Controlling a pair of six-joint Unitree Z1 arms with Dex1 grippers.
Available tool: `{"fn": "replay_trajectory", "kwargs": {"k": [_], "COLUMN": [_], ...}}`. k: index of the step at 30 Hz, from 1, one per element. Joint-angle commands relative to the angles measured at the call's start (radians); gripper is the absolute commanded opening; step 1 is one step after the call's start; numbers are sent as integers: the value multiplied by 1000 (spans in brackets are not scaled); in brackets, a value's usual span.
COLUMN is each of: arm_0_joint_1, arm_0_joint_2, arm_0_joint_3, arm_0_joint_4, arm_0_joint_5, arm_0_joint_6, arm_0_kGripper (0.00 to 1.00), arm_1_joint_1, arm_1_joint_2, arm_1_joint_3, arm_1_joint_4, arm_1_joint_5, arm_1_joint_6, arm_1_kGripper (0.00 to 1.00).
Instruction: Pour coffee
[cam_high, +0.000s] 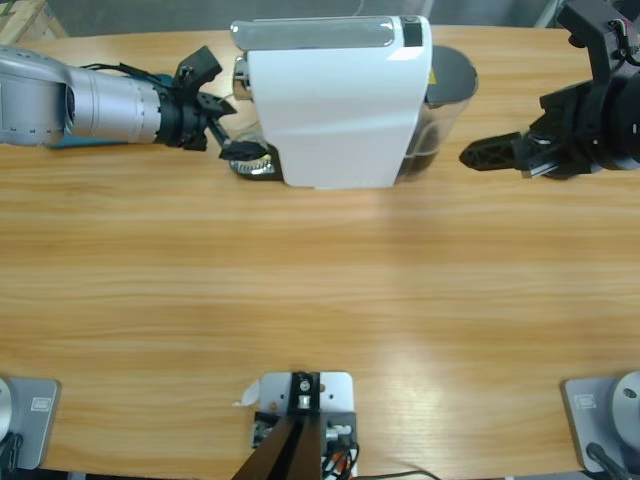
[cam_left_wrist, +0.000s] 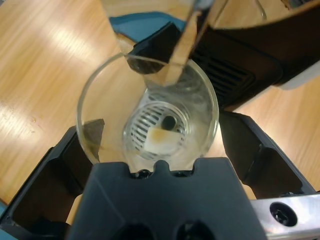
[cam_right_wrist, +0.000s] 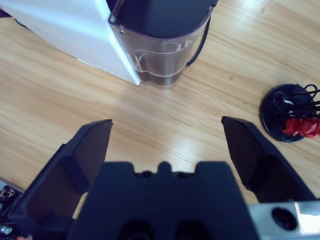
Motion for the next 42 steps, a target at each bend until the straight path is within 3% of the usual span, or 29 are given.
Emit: {"fn": "replay_trajectory", "kwargs": {"k": [1, 2, 5, 8, 9, 10, 12, 17, 23, 26, 42], "arm_0_joint_1": [29, 47, 75, 74, 70, 66, 62, 58, 20, 15, 15], "arm_0_joint_2": [-135, -168, -244, -320, -355, -389, -448, -524, -527, -549, -540], "arm_0_joint_3": [97, 96, 89, 78, 87, 102, 132, 128, 124, 129, 135], "arm_0_joint_4": [12, 26, 72, 169, 209, 240, 285, 431, 492, 494, 494], "arm_0_joint_5": [40, 41, 37, 40, 48, 66, 69, 67, 65, 66, 80], "arm_0_joint_6": [-11, -11, -23, -117, -148, -175, -241, -411, -417, -399, -363], "arm_0_kGripper": [996, 996, 996, 996, 996, 996, 996, 1000, 1000, 1000, 996], "arm_1_joint_1": [-18, -18, -18, -18, -20, -31, -62, -145, -180, -200, -206], "arm_1_joint_2": [26, 30, 57, 130, 152, 170, 203, 343, 506, 566, 621], "arm_1_joint_3": [-17, -41, -170, -375, -430, -481, -579, -909, -1091, -1121, -1142], "arm_1_joint_4": [-1, 8, 97, 258, 296, 306, 317, 496, 605, 618, 668], "arm_1_joint_5": [5, 2, -39, -87, -85, -63, -33, 52, 245, 294, 293], "arm_1_joint_6": [-33, -52, -97, -102, -112, -155, -235, -230, -173, -173, -176], "arm_1_kGripper": [999, 977, 663, 455, 293, 10, 0, 0, 0, 0, 0]}}
